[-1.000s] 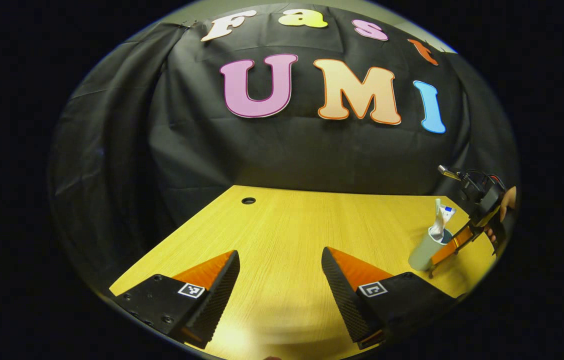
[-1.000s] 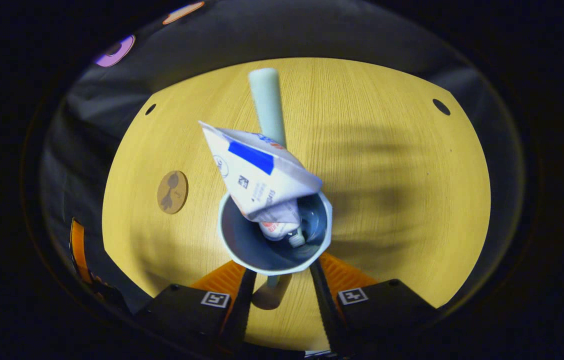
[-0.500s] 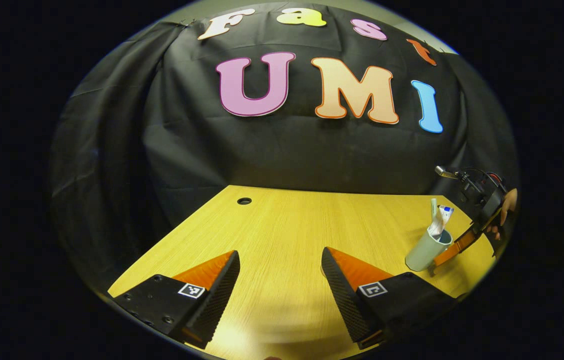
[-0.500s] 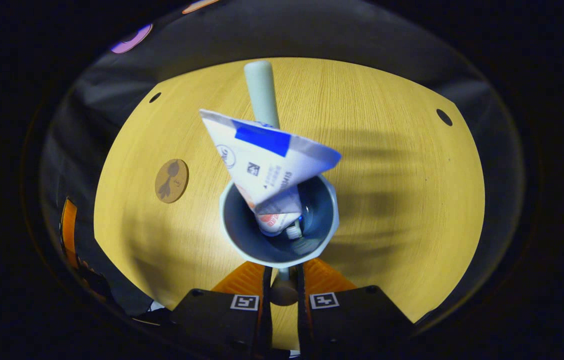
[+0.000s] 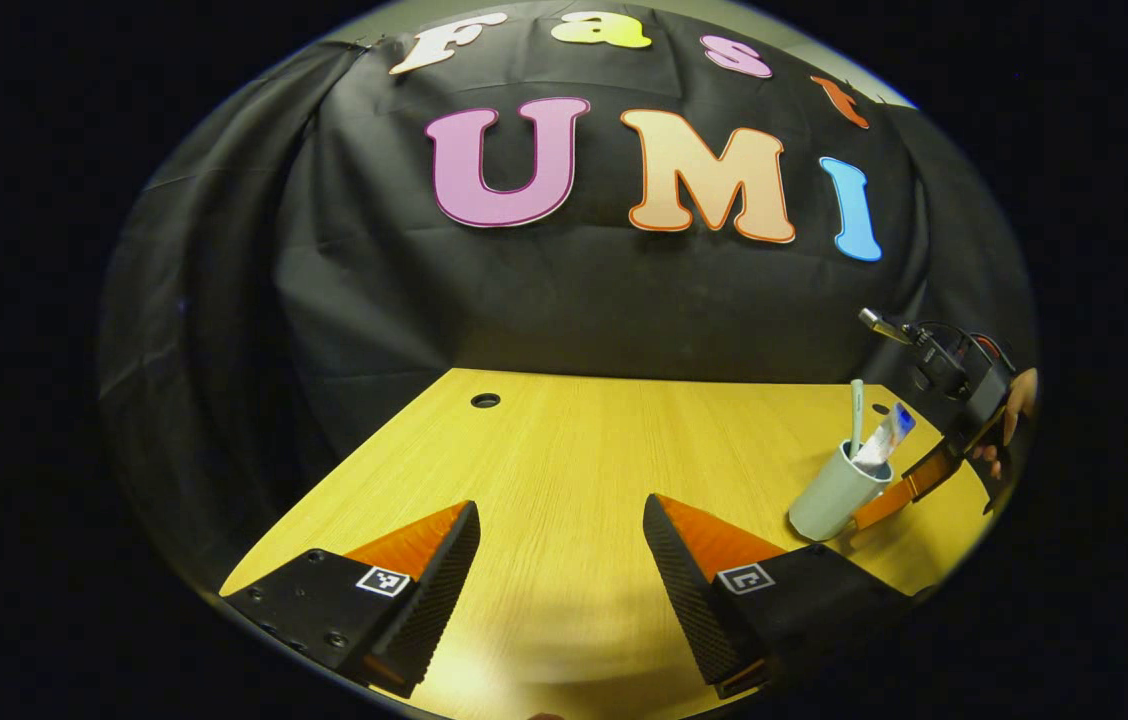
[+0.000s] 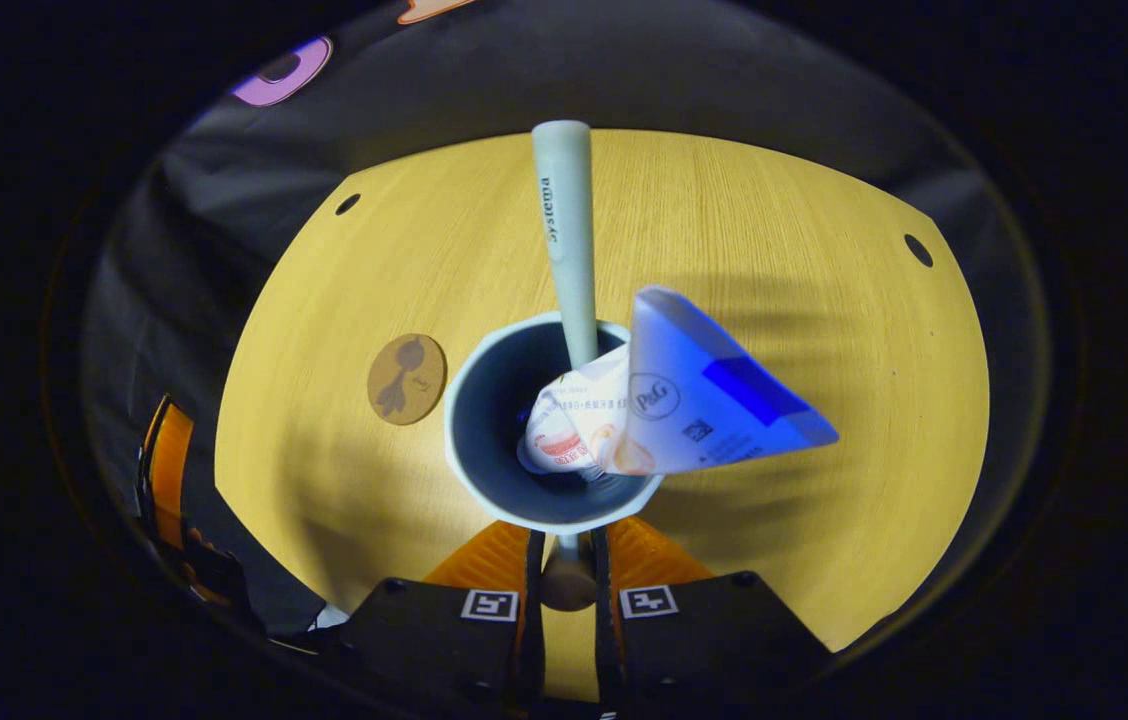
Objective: Put the toothbrush and toothpaste on the desktop into the cup, then pick up the cup and place it on the coaster on the desktop.
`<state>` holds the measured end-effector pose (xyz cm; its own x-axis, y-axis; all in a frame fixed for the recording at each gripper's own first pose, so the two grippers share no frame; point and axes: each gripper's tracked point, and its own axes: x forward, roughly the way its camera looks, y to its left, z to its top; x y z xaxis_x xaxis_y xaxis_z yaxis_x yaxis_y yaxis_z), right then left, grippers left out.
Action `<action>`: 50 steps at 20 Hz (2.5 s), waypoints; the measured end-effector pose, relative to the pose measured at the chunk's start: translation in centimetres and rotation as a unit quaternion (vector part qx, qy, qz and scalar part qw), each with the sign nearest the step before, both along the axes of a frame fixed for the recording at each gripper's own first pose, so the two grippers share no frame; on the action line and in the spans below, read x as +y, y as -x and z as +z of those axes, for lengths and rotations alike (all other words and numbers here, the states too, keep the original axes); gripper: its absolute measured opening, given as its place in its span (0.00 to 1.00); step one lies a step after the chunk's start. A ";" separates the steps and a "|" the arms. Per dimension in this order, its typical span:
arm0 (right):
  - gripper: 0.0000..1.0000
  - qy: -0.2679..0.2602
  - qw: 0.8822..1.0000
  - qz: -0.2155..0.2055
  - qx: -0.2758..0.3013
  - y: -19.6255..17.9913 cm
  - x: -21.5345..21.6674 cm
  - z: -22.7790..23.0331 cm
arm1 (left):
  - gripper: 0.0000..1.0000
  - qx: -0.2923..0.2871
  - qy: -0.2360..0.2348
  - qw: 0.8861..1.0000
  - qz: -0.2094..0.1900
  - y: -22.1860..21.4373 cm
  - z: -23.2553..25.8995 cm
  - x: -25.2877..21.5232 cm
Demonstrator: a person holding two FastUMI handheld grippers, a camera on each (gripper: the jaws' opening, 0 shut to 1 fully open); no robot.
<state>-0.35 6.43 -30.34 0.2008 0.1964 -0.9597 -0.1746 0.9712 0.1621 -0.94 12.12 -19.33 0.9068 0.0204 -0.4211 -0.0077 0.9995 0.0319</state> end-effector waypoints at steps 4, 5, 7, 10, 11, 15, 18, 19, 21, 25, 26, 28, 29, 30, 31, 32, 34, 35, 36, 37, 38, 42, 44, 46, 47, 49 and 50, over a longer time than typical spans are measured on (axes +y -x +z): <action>0.23 -0.018 1.000 0.007 -0.003 0.0 4.0 0.4 | 0.95 0.001 0.002 1.000 -0.001 -0.2 0.1 1.4; 0.23 -0.021 1.000 0.009 -0.003 0.2 5.0 0.6 | 0.95 0.001 0.002 1.000 -0.001 -0.2 0.0 1.8; 0.22 -0.025 1.000 0.015 -0.006 0.0 6.5 0.7 | 0.95 0.001 0.004 1.000 -0.001 -0.2 -0.1 2.6; 0.23 -0.029 0.999 0.020 -0.006 -0.5 8.2 1.0 | 0.95 0.001 0.004 1.000 0.002 -0.2 0.0 4.1; 0.23 -0.029 0.999 0.021 -0.007 -0.7 9.2 1.0 | 0.95 0.001 0.005 1.000 0.004 -0.1 -0.1 4.6; 0.23 -0.024 0.999 0.029 -0.006 -1.6 11.7 0.8 | 0.95 0.003 0.008 1.000 0.014 0.0 -0.2 6.5; 0.22 -0.016 0.999 0.037 -0.003 -2.0 13.4 0.3 | 0.95 0.005 0.010 1.000 0.019 -0.1 -0.4 7.8; 0.23 -0.009 0.999 0.042 -0.003 -2.0 13.7 0.1 | 0.95 0.004 0.010 1.000 0.020 -0.1 -0.5 8.1; 0.23 0.008 0.999 0.053 -0.004 -1.9 14.1 -0.1 | 0.95 0.002 0.010 1.000 0.021 -0.1 -0.5 8.6; 0.22 0.037 0.997 0.068 -0.001 -1.9 15.1 -0.7 | 0.95 0.000 0.013 1.000 0.025 -0.4 -0.4 9.5; 0.22 0.038 0.997 0.068 0.001 -1.9 15.2 -0.7 | 0.95 -0.001 0.015 1.000 0.025 -0.4 -0.5 9.5; 0.22 0.038 0.997 0.065 0.001 -2.0 14.9 -0.4 | 0.95 0.001 0.019 1.000 0.024 -0.4 -0.6 9.4; 0.21 0.030 0.998 0.062 -0.003 -1.5 15.0 0.2 | 0.95 0.000 0.021 1.000 0.022 -0.4 -0.6 9.3; 0.26 0.021 0.998 0.061 -0.004 -1.4 15.0 0.7 | 0.95 -0.001 0.022 1.000 0.020 -0.5 -0.5 9.0; 0.28 0.018 0.998 0.063 -0.009 -1.3 15.3 0.9 | 0.95 -0.003 0.024 1.000 0.016 -0.5 -0.4 8.7; 0.34 0.018 0.998 0.066 -0.015 -1.4 15.3 1.4 | 0.95 -0.004 0.026 1.000 0.011 -0.7 -0.3 8.3; 0.58 0.006 0.997 0.064 -0.031 -1.5 15.8 2.6 | 0.95 -0.006 0.031 1.000 -0.002 -1.0 0.0 7.3; 0.70 -0.001 0.997 0.063 -0.042 -1.4 15.8 3.3 | 0.95 -0.007 0.033 0.999 -0.010 -1.2 0.2 6.7; 0.87 -0.010 0.997 0.060 -0.057 -1.5 15.8 3.6 | 0.95 -0.011 0.033 0.999 -0.018 -1.5 0.6 5.9; 0.92 -0.016 0.996 0.056 -0.073 -1.5 15.6 4.6 | 0.95 -0.014 0.031 0.999 -0.026 -1.8 1.0 5.2; 0.99 -0.025 0.994 0.053 -0.091 -1.5 15.3 5.2 | 0.95 -0.018 0.030 0.999 -0.035 -2.0 1.4 4.3; 0.95 -0.044 0.979 0.042 -0.196 -1.8 12.2 8.7 | 0.95 -0.028 0.039 0.997 -0.065 -2.8 2.6 -0.4; 0.99 -0.046 0.964 0.034 -0.258 -2.0 9.7 11.3 | 0.95 -0.032 0.045 0.996 -0.070 -2.9 3.5 -2.6; 0.99 -0.046 0.948 0.019 -0.313 -2.0 6.9 13.9 | 0.95 -0.038 0.048 0.996 -0.072 -2.7 4.5 -4.5; 0.99 -0.049 0.940 0.007 -0.337 -2.1 5.8 15.2 | 0.95 -0.045 0.048 0.995 -0.073 -2.6 5.3 -5.5; 0.95 -0.053 0.923 -0.025 -0.380 -0.3 3.8 17.1 | 0.95 -0.063 0.047 0.994 -0.076 -2.3 7.1 -7.2; 0.99 -0.054 0.914 -0.039 -0.399 -0.3 2.5 17.9 | 0.95 -0.071 0.048 0.993 -0.077 -2.1 7.9 -7.9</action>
